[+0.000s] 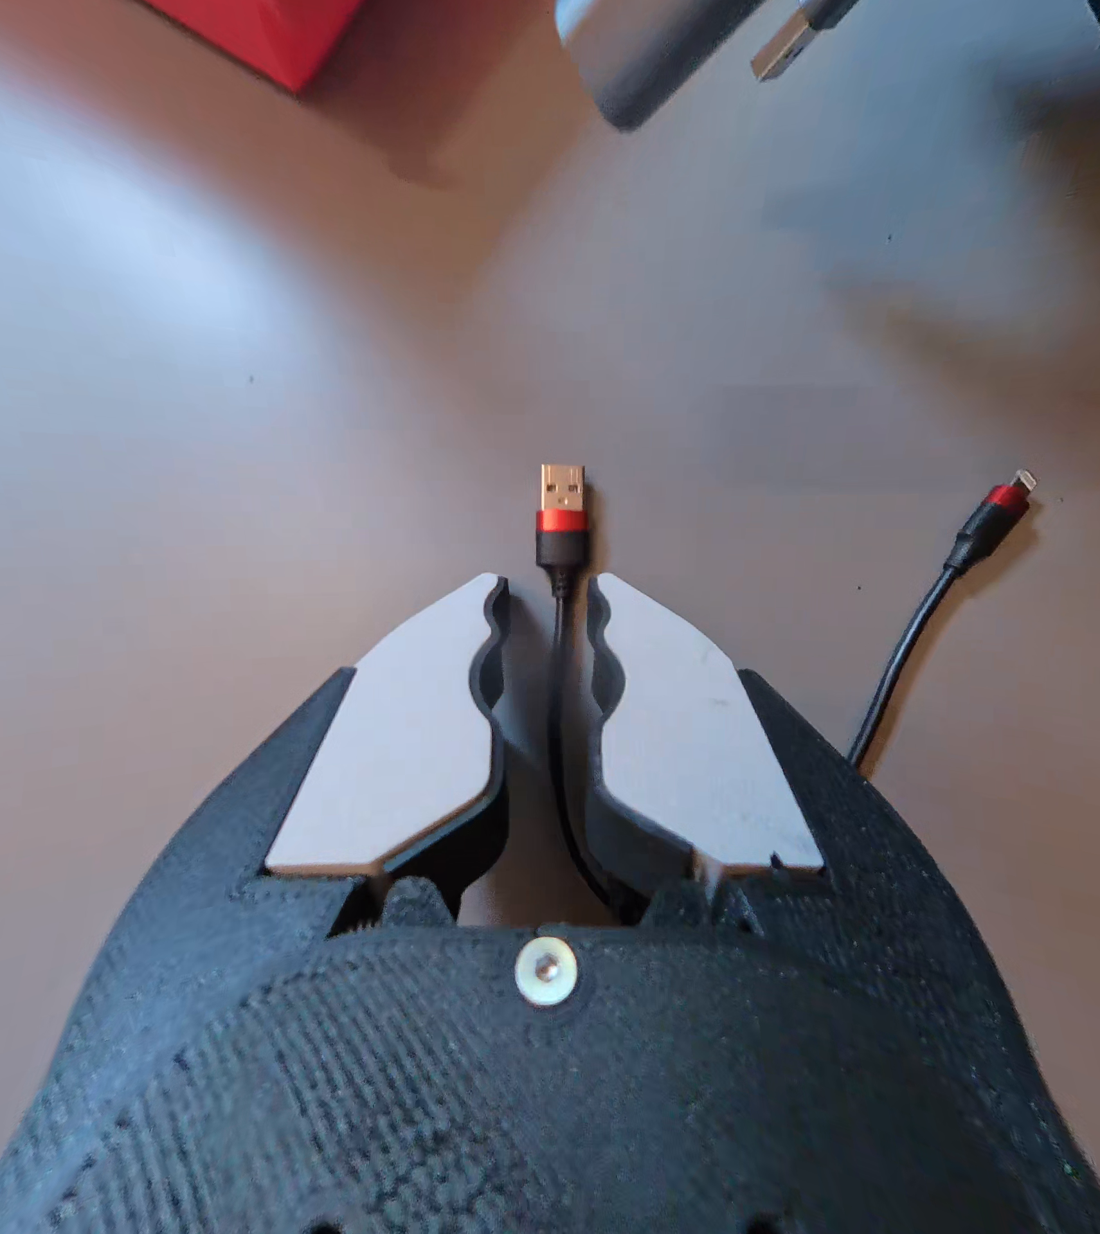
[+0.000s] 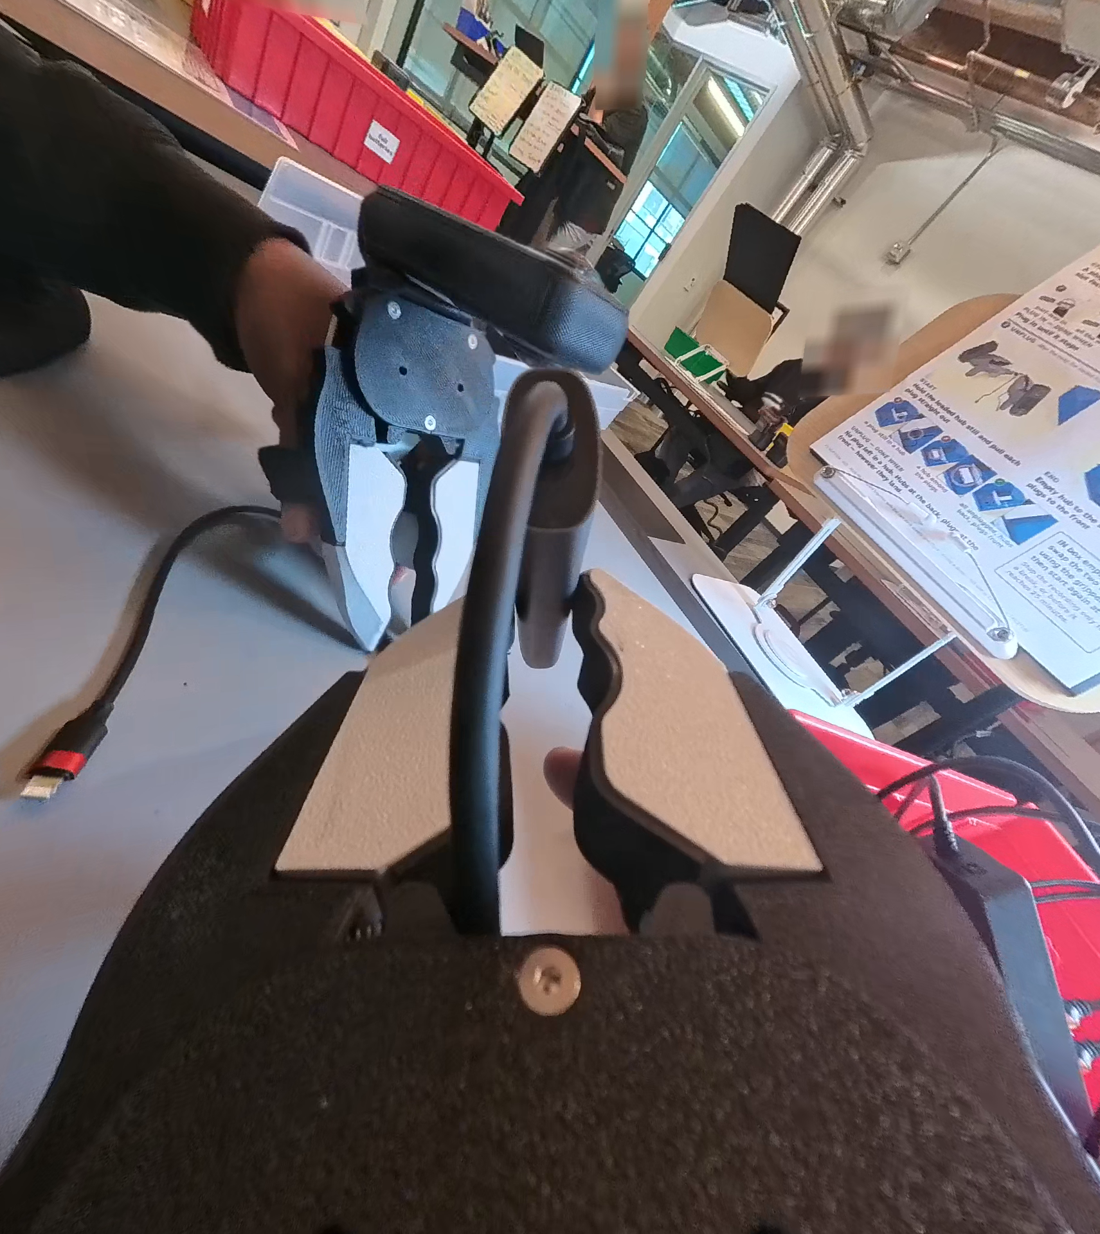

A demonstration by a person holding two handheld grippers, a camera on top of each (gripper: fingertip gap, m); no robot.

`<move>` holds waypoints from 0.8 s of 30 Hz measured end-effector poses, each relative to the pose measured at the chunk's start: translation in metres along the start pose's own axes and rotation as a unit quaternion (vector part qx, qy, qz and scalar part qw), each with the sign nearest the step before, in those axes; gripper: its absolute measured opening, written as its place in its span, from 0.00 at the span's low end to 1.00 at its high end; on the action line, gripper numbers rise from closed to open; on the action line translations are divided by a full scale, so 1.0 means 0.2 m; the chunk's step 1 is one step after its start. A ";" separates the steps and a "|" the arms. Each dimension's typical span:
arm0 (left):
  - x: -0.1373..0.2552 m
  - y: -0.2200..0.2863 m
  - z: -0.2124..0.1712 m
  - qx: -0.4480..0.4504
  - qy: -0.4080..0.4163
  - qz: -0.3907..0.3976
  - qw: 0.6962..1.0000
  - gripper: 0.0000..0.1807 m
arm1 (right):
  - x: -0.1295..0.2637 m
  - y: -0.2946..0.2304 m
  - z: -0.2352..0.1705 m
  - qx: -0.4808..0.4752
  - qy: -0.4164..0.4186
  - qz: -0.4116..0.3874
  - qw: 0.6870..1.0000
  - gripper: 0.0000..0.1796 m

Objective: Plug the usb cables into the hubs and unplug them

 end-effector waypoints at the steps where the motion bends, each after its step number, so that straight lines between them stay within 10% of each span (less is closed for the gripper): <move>1: -0.01 0.00 0.01 -0.005 0.000 0.003 1.000 0.11 | 0.00 0.00 0.00 0.001 0.000 0.001 1.000 0.10; 24: 0.27 0.17 -0.02 0.110 0.074 -0.199 0.971 0.03 | -0.15 -0.27 -0.09 0.281 -0.104 0.076 0.951 0.09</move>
Point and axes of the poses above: each gripper's, where its closed fingertips meet, x back along the fingers, z out of its top, y = z × x across the jaws, the point moved 7 cm from there along x, back along the fingers, and after that the axes turned 8 degrees about z, right-handed, at the moved point
